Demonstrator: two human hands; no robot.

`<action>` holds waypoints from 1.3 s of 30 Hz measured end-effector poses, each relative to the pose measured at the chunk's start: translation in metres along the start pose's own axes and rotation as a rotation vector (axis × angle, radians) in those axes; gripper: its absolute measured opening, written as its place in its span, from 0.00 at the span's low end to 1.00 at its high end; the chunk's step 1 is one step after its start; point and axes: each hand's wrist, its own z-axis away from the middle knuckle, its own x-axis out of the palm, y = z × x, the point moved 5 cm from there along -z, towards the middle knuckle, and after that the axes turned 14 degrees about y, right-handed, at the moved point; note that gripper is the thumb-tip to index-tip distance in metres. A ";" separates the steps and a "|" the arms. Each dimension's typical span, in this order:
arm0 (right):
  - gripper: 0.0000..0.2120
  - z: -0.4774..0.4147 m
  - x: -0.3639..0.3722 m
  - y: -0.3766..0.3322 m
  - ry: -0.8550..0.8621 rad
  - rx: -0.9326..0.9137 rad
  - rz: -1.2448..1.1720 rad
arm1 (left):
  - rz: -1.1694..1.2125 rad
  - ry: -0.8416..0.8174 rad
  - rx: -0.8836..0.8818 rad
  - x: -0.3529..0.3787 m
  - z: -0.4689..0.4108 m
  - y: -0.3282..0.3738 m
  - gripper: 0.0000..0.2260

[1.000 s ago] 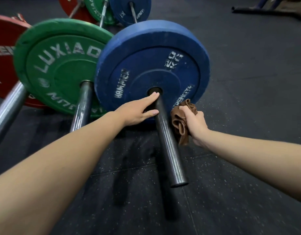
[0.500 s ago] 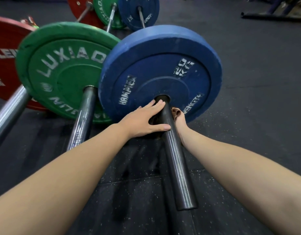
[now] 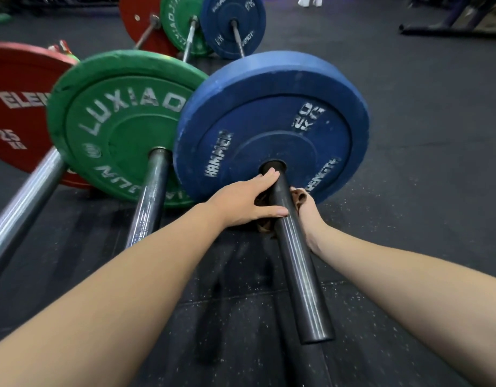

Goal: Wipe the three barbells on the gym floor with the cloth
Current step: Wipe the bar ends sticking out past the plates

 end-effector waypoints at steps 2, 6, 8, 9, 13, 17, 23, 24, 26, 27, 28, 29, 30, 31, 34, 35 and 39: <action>0.18 0.012 -0.006 0.005 -0.061 0.030 0.047 | -0.027 0.004 0.008 -0.003 -0.001 0.001 0.45; 0.21 0.012 -0.010 0.009 -0.102 0.055 0.055 | -0.112 -0.041 0.008 -0.006 -0.005 0.010 0.46; 0.23 0.004 -0.006 0.002 -0.069 0.011 0.051 | -0.146 -0.083 -0.020 -0.006 -0.008 0.013 0.47; 0.23 0.000 -0.004 -0.004 -0.035 -0.024 0.077 | -0.160 -0.106 -0.030 -0.006 -0.009 0.015 0.48; 0.30 -0.006 0.005 -0.027 0.123 -0.139 0.107 | -0.196 -0.167 -0.048 -0.007 -0.011 0.024 0.47; 0.38 0.006 0.003 -0.030 0.144 -0.150 0.193 | -0.186 -0.212 -0.069 -0.008 -0.006 0.035 0.45; 0.45 0.017 -0.006 -0.034 0.245 -0.207 0.439 | -0.107 -0.247 -0.133 -0.010 -0.003 0.036 0.45; 0.45 0.026 -0.010 -0.033 0.259 -0.239 0.501 | -0.103 -0.240 -0.143 -0.010 -0.001 0.039 0.45; 0.43 0.044 -0.019 -0.026 0.278 -0.244 0.587 | -0.085 -0.236 -0.181 -0.012 0.000 0.040 0.43; 0.39 0.054 -0.022 -0.023 0.285 -0.237 0.597 | -0.085 -0.244 -0.188 -0.012 0.001 0.040 0.42; 0.34 0.061 -0.024 -0.021 0.279 -0.227 0.593 | -0.089 -0.250 -0.187 -0.011 0.003 0.040 0.42; 0.29 0.064 -0.026 -0.018 0.273 -0.214 0.588 | -0.090 -0.251 -0.187 -0.010 0.004 0.038 0.41; 0.27 0.061 -0.026 -0.017 0.278 -0.220 0.578 | -0.077 -0.248 -0.190 -0.010 0.005 0.038 0.41; 0.26 0.062 -0.025 -0.017 0.282 -0.225 0.583 | -0.042 -0.249 -0.207 -0.008 0.006 0.036 0.41; 0.25 0.057 -0.022 -0.015 0.266 -0.253 0.592 | 0.020 -0.216 -0.225 -0.003 0.010 0.030 0.41; 0.24 0.056 -0.024 -0.013 0.268 -0.244 0.597 | 0.016 -0.219 -0.234 -0.003 0.010 0.030 0.41; 0.19 0.053 -0.028 -0.015 0.168 -0.187 0.548 | 0.052 -0.208 -0.241 0.000 0.012 0.034 0.40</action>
